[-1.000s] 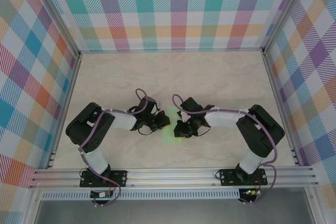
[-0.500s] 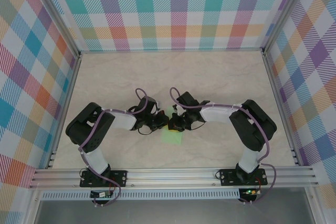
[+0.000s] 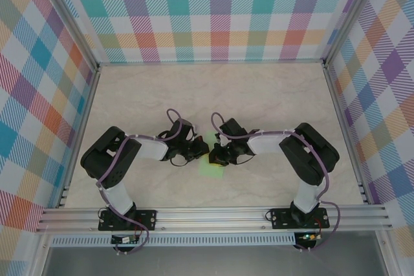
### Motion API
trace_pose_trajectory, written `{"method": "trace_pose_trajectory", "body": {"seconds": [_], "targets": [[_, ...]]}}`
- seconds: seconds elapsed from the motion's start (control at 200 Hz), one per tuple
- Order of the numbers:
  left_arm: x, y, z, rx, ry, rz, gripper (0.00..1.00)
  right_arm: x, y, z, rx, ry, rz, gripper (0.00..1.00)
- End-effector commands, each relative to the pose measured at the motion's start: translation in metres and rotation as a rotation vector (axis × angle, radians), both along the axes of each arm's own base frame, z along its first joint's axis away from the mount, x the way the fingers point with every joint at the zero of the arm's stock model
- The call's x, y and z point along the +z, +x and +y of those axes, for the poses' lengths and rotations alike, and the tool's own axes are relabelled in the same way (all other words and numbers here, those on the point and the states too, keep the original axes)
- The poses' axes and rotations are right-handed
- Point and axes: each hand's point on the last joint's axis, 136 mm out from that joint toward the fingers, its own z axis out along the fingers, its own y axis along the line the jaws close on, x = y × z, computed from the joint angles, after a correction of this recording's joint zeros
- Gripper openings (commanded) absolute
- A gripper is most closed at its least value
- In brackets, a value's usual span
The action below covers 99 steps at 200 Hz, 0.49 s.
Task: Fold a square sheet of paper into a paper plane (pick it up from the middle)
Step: Fold the triangle a second time at the center of the table.
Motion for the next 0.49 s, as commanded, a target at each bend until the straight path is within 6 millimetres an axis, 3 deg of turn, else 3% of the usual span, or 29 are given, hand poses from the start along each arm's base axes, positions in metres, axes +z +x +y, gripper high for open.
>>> {"method": "trace_pose_trajectory", "body": {"seconds": [0.0,0.145,0.49], "targets": [[-0.035,-0.013,0.026,0.067,0.146,0.075,0.00,-0.017,-0.024,-0.024,-0.002,-0.098,0.058,0.12],[-0.042,-0.015,0.030,0.084,0.163,0.098,0.00,-0.012,-0.041,-0.028,0.028,-0.057,0.088,0.13],[-0.047,-0.017,0.031,0.085,0.168,0.111,0.00,-0.014,-0.080,-0.062,0.063,-0.105,0.119,0.15]]}}
